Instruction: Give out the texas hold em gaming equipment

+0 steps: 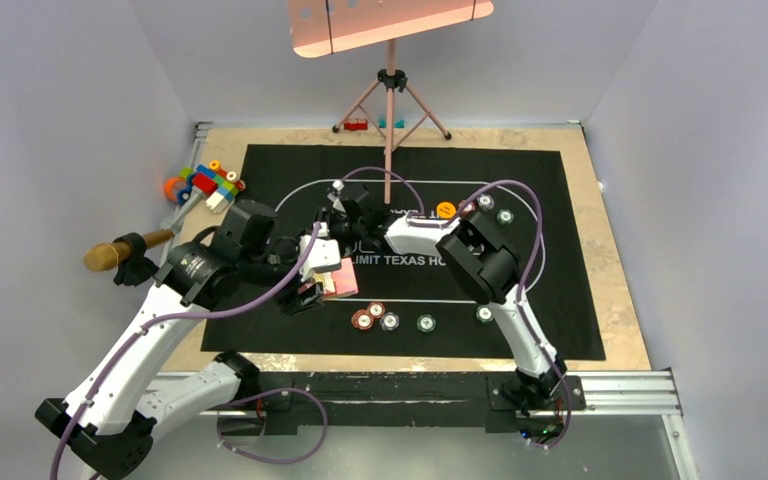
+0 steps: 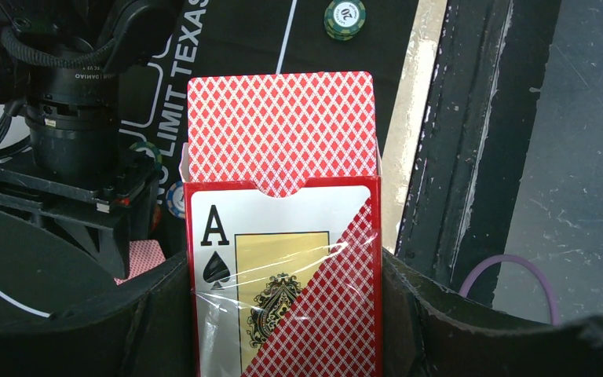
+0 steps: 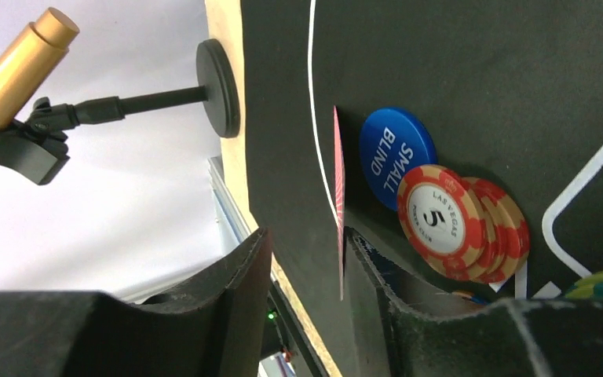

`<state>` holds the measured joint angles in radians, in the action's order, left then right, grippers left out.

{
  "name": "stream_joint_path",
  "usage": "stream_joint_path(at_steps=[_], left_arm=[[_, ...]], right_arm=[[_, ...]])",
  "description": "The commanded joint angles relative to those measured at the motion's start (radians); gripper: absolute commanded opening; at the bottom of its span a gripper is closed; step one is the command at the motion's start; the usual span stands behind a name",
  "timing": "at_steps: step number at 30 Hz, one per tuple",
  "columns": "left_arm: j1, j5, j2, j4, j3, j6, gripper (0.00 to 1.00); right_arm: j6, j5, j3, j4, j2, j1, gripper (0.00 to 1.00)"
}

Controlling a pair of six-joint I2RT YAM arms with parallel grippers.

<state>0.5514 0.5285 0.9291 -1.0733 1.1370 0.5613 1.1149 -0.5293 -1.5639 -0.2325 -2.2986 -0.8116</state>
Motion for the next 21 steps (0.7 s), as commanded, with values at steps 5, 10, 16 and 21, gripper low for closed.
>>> stream_joint_path(at_steps=[5,10,16,21], left_arm=[[0.001,0.033,-0.016,0.023,0.045,0.011,0.07],[0.002,0.033,-0.021,0.021,0.034,0.013,0.07],[0.001,0.034,-0.017,0.028,0.033,0.012,0.07],[0.001,0.031,-0.019,0.032,0.030,0.012,0.07]], right_arm=[[-0.132,0.052,0.011,0.172,0.178,0.006,0.50],[-0.198,0.066,0.107,0.226,0.339,0.031,0.62],[-0.286,0.088,0.220,0.373,0.542,0.069,0.79],[-0.257,0.020,0.434,0.291,0.790,0.144,0.87]])
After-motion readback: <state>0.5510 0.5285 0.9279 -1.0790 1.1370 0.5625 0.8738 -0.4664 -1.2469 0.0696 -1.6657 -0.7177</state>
